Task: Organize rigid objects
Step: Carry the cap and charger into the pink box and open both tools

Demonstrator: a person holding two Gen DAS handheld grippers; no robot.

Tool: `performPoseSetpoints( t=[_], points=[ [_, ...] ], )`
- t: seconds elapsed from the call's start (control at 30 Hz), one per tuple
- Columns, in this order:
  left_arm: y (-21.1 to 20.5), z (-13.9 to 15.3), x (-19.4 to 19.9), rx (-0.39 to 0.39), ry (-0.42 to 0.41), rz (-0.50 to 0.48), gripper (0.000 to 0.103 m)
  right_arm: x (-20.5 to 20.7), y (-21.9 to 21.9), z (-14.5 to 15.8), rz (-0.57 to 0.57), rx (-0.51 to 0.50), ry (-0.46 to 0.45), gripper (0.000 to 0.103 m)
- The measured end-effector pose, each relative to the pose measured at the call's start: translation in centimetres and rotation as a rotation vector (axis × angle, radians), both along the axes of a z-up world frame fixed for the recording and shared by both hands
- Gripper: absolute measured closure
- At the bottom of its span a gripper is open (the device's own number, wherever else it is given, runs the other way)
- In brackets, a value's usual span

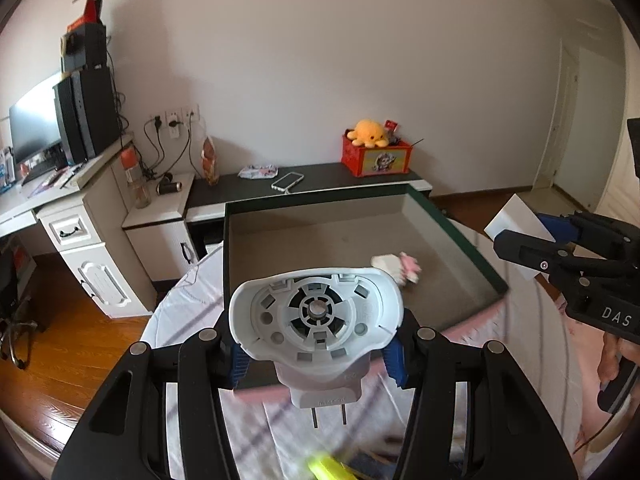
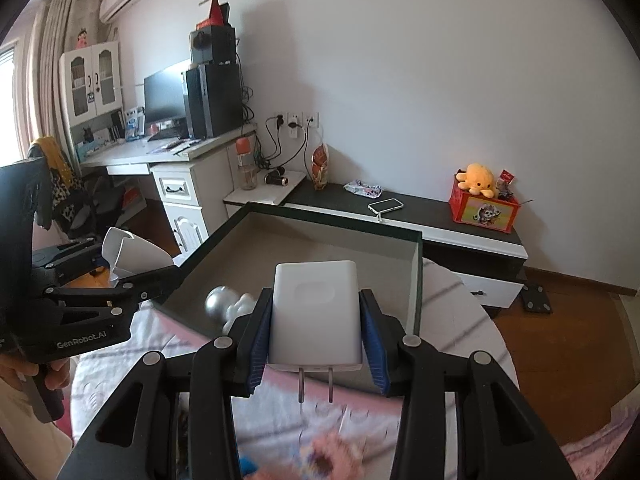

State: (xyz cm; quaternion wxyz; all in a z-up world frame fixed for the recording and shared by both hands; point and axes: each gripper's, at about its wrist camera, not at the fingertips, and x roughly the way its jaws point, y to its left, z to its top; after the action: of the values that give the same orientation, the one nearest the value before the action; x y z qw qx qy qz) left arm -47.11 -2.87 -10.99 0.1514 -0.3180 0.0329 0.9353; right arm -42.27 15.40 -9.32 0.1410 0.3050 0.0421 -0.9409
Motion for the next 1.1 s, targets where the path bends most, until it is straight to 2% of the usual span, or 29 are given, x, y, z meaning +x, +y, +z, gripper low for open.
performPoseSetpoints(
  t=[0.3,0.57,0.63,0.7,0.73,0.77,0.87,0.97,1.1],
  points=[
    [0.5,-3.0,-7.3,-0.061,-0.115,0.026,0.049,-8.0,-0.6,-3.9,-0.009,0.038,-0.134,0.061],
    [0.9,-5.0,-8.9,-0.106,-0.159,0.067,0.047,-10.7,-2.1,-7.1,0.035,0.051,-0.243,0.061],
    [0.9,-4.9,-8.7,-0.108,-0.145,0.072,0.042,-10.8,-2.5,-7.3,0.04,0.051,-0.251,0.061],
    [0.8,-4.6,-8.4,-0.104,-0.132,0.075,0.027,-10.7,-2.6,-7.2,0.046,0.03,-0.242,0.06],
    [0.8,-4.5,-8.3,-0.104,-0.121,0.075,0.025,-10.5,-2.5,-7.0,0.047,0.02,-0.231,0.06],
    [0.8,-4.3,-8.0,-0.107,-0.111,0.078,0.024,-10.5,-2.6,-6.9,0.045,0.021,-0.232,0.059],
    [0.3,-3.9,-7.3,-0.101,-0.107,0.087,0.019,-10.0,-2.7,-6.4,0.042,0.026,-0.215,0.045],
    [-0.3,-2.9,-5.8,-0.089,-0.078,0.095,0.014,-8.8,-2.2,-5.5,0.033,0.005,-0.193,0.043],
    [-1.0,-1.2,-2.6,-0.077,-0.025,0.098,0.004,-6.7,-1.7,-3.7,0.019,-0.005,-0.142,0.026]
  ],
)
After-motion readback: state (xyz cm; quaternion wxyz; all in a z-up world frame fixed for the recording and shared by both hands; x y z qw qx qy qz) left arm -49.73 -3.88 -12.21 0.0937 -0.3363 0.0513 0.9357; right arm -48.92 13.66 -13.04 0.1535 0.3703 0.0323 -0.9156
